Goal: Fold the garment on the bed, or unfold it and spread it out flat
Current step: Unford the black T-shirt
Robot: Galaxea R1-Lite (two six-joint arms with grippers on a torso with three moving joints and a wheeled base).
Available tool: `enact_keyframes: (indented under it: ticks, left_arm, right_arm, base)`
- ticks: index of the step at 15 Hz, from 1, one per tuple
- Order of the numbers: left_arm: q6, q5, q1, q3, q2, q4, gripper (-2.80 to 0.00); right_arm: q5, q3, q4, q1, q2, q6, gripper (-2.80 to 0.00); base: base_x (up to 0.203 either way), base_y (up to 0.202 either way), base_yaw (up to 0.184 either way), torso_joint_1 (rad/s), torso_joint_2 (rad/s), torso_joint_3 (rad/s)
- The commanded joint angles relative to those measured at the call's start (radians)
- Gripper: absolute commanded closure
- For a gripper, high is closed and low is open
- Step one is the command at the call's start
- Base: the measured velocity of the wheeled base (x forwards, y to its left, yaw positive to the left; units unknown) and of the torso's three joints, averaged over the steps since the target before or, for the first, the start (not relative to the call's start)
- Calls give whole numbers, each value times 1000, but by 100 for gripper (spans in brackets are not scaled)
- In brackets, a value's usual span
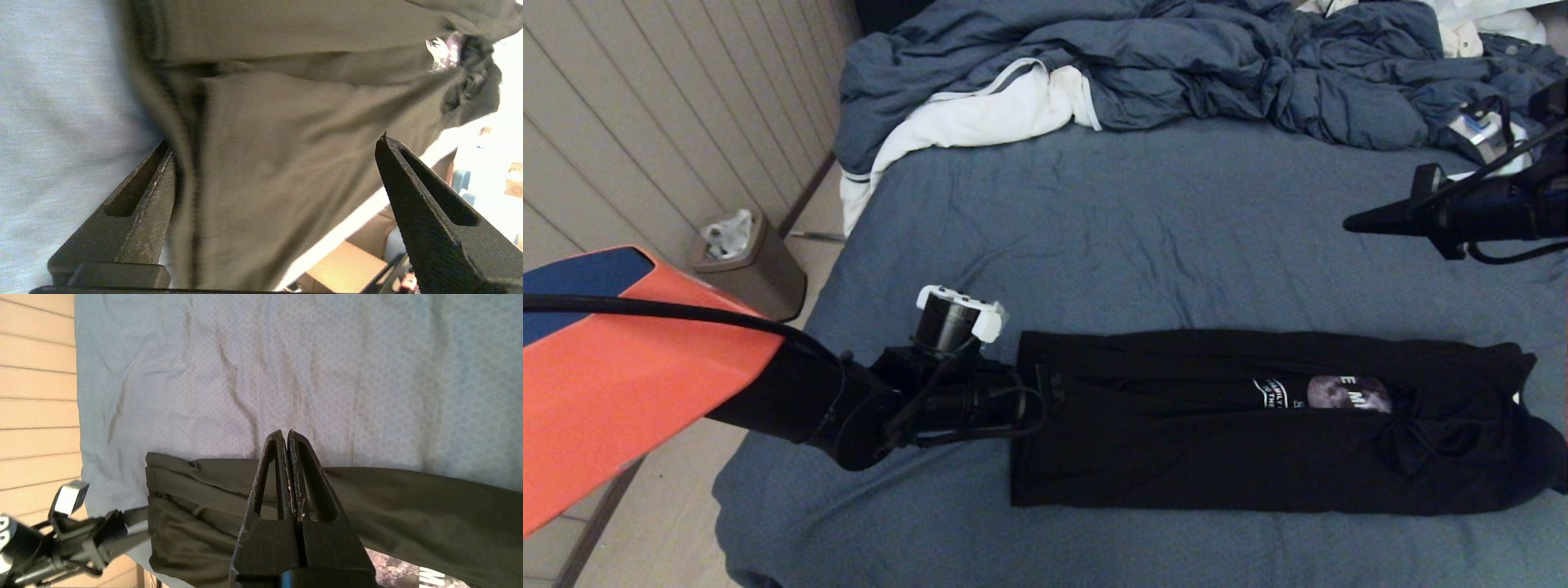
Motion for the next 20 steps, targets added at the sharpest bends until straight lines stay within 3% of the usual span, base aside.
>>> enact_keyframes:
  ticks: [1, 4, 5, 16, 20]
  left_arm:
    - [-3, 0, -13, -7, -8, -4, -280]
    - [-4, 5, -13, -10, -2, -2, -280]
    - [-3, 6, -13, -10, 0, 0, 0]
    - [2, 6, -13, -5, 15, 0, 0]
    - [23, 6, 15, 47, -16, 2, 0]
  right_arm:
    - [4, -4, 2, -2, 2, 2, 0]
    - [4, -4, 2, -2, 2, 2, 0]
    - [4, -4, 2, -4, 0, 2, 0]
    - [4, -12, 1, -5, 3, 4, 0]
    - [4, -13, 1, -5, 10, 4, 0]
  base:
    - [0, 0, 0, 0, 0, 0]
    - [0, 0, 0, 0, 0, 0]
    - [0, 0, 0, 0, 0, 0]
    - [0, 0, 0, 0, 0, 0]
    - [0, 0, 0, 0, 0, 0]
